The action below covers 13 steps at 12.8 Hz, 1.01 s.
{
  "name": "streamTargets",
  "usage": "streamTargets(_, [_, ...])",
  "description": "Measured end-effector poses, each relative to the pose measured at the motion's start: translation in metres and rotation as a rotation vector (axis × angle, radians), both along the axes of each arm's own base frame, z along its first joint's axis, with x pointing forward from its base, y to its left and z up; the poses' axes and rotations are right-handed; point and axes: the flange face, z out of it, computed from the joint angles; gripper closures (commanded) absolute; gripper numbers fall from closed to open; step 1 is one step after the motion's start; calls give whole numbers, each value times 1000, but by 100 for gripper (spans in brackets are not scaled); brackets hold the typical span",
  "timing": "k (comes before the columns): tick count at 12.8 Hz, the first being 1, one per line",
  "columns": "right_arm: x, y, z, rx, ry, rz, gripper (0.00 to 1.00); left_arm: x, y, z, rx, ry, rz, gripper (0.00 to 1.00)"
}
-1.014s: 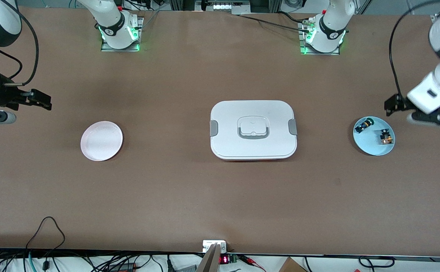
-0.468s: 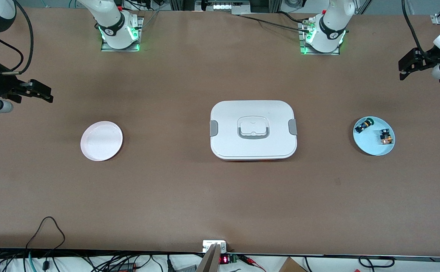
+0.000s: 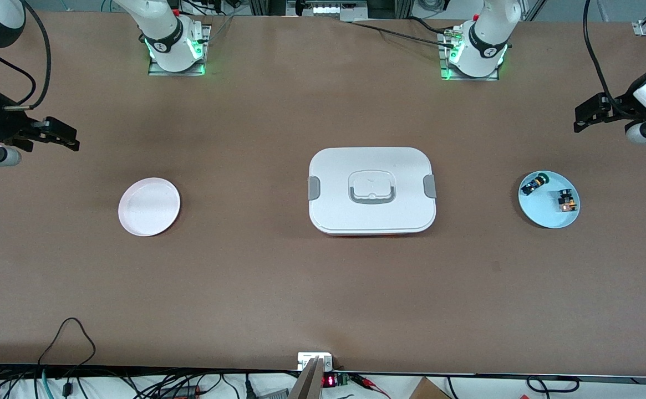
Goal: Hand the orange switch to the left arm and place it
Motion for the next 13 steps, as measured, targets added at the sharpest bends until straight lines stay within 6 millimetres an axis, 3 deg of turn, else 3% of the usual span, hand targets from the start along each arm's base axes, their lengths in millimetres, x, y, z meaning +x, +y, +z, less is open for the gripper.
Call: streamTargets(13, [0,4,2,0,-5,7,0,-1,-6,4,-12,3,15,0])
